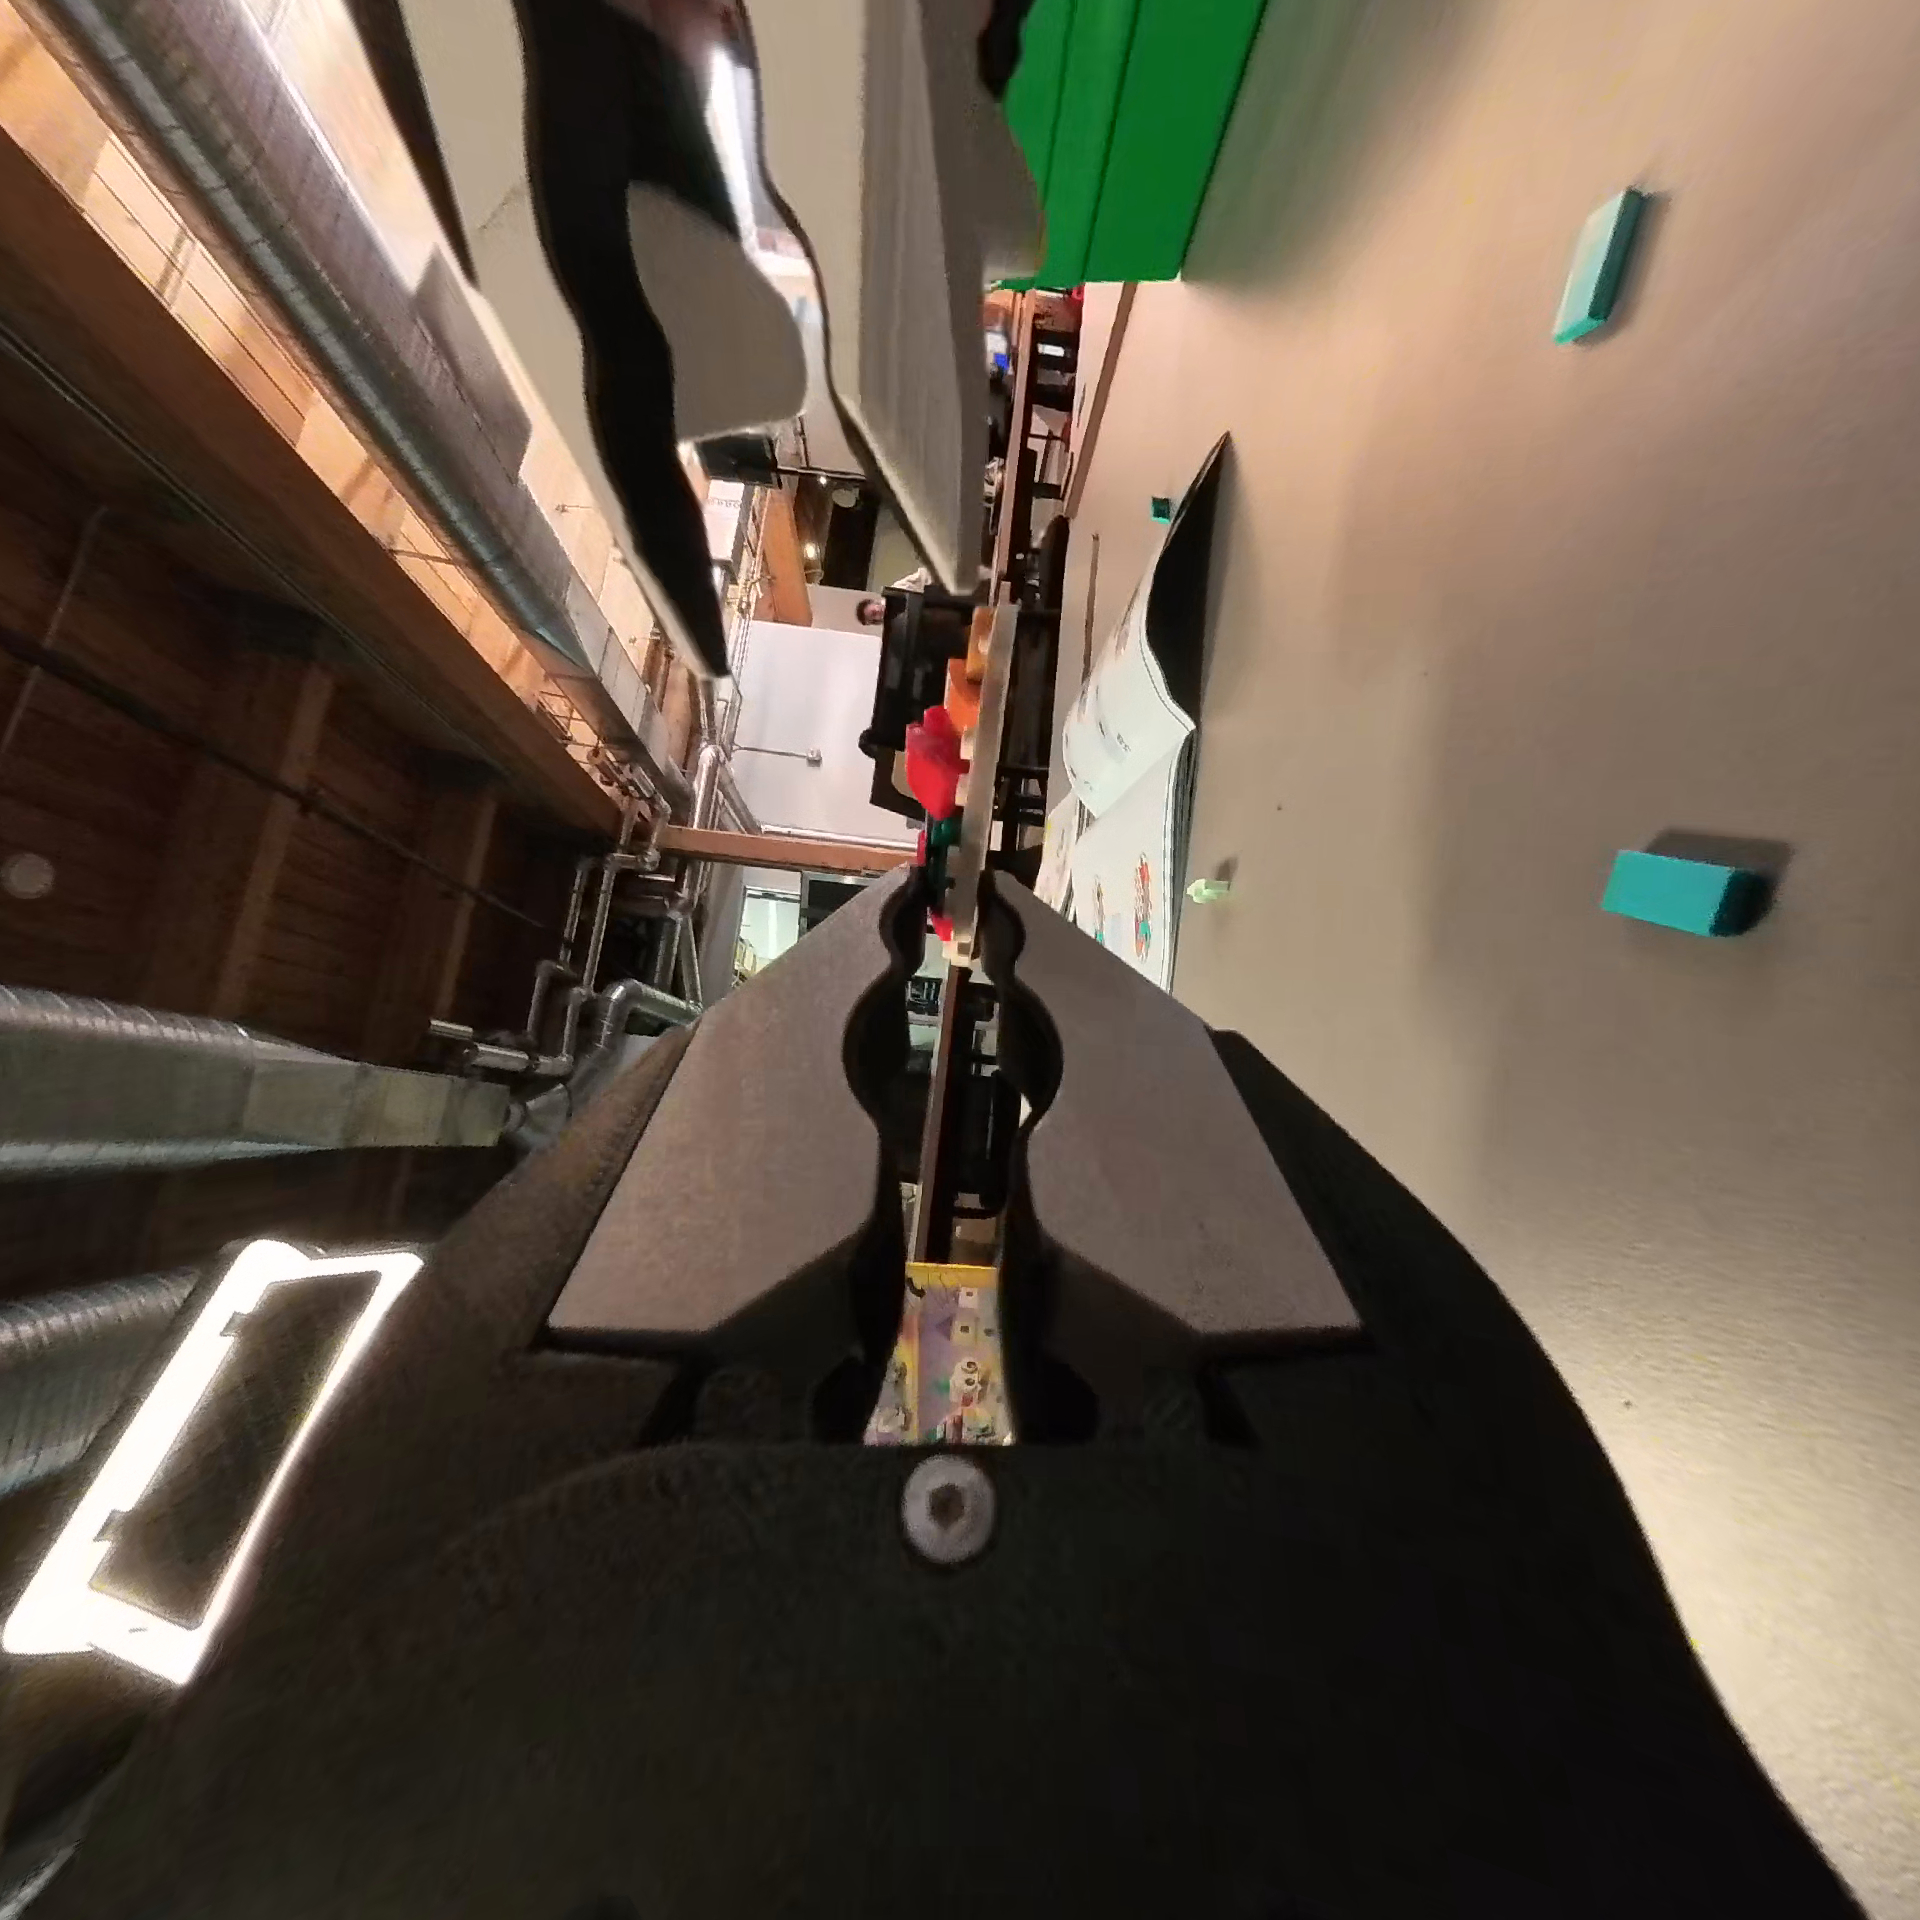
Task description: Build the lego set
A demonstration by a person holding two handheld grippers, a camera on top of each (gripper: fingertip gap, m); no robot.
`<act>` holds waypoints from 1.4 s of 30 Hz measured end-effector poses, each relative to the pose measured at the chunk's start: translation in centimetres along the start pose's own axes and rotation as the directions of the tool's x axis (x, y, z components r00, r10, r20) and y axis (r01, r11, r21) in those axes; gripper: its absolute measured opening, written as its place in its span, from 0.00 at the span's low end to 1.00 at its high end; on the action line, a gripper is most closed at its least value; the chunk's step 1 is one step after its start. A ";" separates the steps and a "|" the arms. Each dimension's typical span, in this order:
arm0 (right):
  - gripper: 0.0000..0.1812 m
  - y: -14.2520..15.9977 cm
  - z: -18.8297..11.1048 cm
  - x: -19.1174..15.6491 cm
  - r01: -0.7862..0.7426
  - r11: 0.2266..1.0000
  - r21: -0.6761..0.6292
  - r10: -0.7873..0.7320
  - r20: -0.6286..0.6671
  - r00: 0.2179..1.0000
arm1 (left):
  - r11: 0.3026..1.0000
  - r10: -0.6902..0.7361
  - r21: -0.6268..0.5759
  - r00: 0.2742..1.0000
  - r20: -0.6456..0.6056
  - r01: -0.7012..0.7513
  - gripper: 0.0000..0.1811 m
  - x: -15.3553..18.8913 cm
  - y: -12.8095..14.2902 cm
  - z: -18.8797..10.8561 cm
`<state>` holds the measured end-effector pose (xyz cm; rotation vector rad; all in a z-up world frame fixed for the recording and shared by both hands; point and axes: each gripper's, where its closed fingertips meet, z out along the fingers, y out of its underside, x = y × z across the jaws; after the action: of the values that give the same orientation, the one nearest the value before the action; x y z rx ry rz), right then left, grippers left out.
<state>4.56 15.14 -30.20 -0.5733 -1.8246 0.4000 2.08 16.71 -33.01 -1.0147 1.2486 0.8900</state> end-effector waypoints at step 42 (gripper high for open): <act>0.02 1.5 1.2 -0.3 0.326 0.937 -0.130 -0.350 -0.317 0.881 | 0.970 -0.242 0.044 0.970 0.023 0.241 0.16 -1.9 -0.3 -0.1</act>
<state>3.81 16.25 -31.57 -0.3347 -1.5707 -0.0057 2.11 16.50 -31.09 -1.0915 1.0879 0.6846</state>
